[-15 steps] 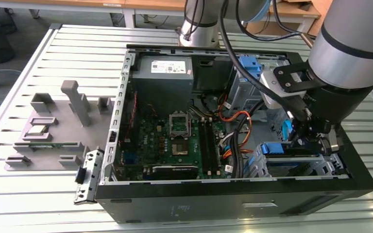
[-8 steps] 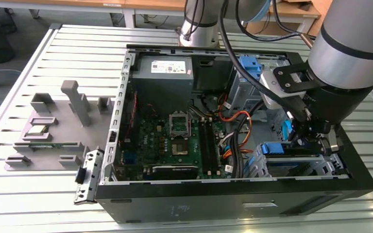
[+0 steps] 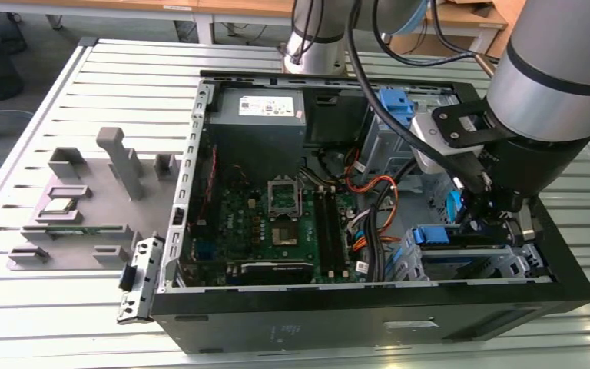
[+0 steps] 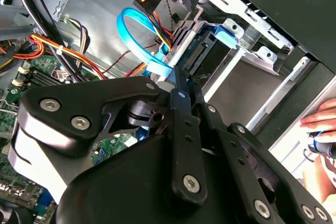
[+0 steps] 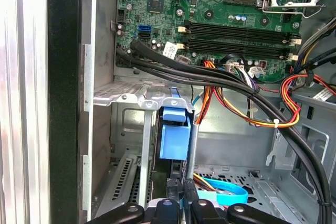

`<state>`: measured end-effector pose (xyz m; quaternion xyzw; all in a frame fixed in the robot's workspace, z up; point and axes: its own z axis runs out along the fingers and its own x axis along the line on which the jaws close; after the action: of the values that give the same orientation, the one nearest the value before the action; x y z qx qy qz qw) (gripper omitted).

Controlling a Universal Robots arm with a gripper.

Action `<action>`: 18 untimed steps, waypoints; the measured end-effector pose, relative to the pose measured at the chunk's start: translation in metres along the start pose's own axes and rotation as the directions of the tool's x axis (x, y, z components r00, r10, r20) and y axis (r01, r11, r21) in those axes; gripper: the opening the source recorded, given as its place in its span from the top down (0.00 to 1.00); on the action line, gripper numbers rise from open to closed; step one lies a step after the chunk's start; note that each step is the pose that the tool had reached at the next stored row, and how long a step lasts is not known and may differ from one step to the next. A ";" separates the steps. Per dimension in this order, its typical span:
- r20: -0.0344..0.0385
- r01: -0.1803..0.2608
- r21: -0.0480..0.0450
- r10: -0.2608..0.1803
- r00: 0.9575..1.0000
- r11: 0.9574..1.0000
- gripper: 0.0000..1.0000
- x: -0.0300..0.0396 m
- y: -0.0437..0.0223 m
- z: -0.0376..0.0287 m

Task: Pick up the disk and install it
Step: 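Insert the first disk wire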

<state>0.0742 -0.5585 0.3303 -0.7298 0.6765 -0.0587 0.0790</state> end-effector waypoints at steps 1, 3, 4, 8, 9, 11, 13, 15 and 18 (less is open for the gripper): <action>0.000 0.000 0.000 0.000 1.000 1.000 0.84 0.0000 0.0000 0.0000; 0.000 0.000 0.000 0.000 1.000 1.000 0.84 0.0000 0.0002 0.0008; 0.001 0.000 0.000 0.000 1.000 1.000 0.84 0.0000 0.0003 0.0015; 0.000 0.000 0.000 0.000 1.000 1.000 0.84 0.0001 0.0005 0.0023; 0.000 0.000 0.000 0.000 1.000 1.000 0.84 0.0000 0.0005 0.0027; 0.000 0.000 0.000 0.000 1.000 1.000 0.84 0.0001 0.0008 0.0041; -0.001 0.000 0.000 0.000 1.000 1.000 0.84 0.0001 0.0009 0.0044; 0.000 0.000 0.000 0.000 1.000 1.000 0.84 0.0001 0.0009 0.0046; 0.000 0.000 0.000 0.000 1.000 1.000 0.84 0.0001 0.0009 0.0047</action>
<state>0.0742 -0.5585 0.3255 -0.7298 0.6765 -0.0588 0.0790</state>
